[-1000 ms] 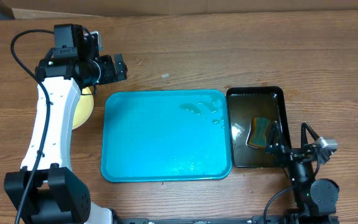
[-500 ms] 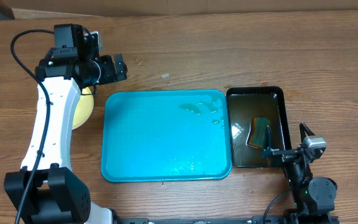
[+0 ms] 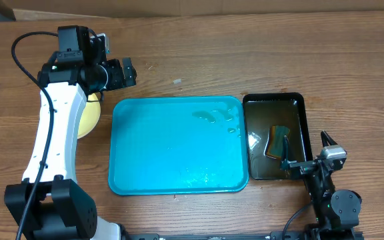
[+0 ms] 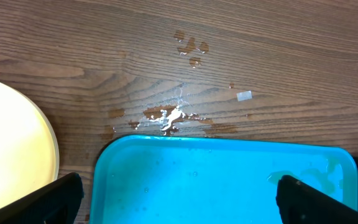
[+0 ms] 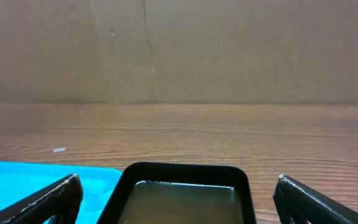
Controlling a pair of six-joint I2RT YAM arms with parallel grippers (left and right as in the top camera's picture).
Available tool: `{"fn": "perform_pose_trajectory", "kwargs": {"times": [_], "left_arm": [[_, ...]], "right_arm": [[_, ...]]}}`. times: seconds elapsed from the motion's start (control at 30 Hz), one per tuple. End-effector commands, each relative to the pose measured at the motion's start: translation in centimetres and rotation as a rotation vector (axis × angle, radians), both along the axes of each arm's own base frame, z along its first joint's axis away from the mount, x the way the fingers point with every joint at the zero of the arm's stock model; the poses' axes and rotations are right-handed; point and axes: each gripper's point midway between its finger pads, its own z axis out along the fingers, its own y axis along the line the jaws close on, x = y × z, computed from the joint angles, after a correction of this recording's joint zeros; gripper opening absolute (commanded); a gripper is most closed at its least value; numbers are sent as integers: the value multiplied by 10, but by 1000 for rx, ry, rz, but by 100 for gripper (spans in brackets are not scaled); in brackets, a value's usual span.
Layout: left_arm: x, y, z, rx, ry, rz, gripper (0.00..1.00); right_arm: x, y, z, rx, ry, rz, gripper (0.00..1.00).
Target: Clean dirty plates on tray and stack at the side
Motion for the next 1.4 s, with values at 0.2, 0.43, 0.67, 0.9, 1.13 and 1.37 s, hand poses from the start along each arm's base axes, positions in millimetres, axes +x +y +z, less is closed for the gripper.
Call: {"fn": "perform_pose_trajectory", "kwargs": {"times": [0.2,0.43,0.67,0.9,1.13,1.37], "left_arm": [[2,0,2,9,-8,-7,100],[2,0,2,9,-8,-7,100],[2,0,2,9,-8,-6,100],[2,0,2,9,-8,-6,100],[2,0,2,8,-8,-7,100],[1,0,7,10,-20,-7,100]], "right_arm": [[0,-1,-2,-22,-8,-1,100],[0,-1,-2,-22,-8,-1,100],[0,-1,-2,-22,-8,-1,100],[0,-1,-2,-22,-8,-1,100],[0,-1,-2,-22,-8,-1,100],[0,-1,-2,-22,-8,-1,100]]}}
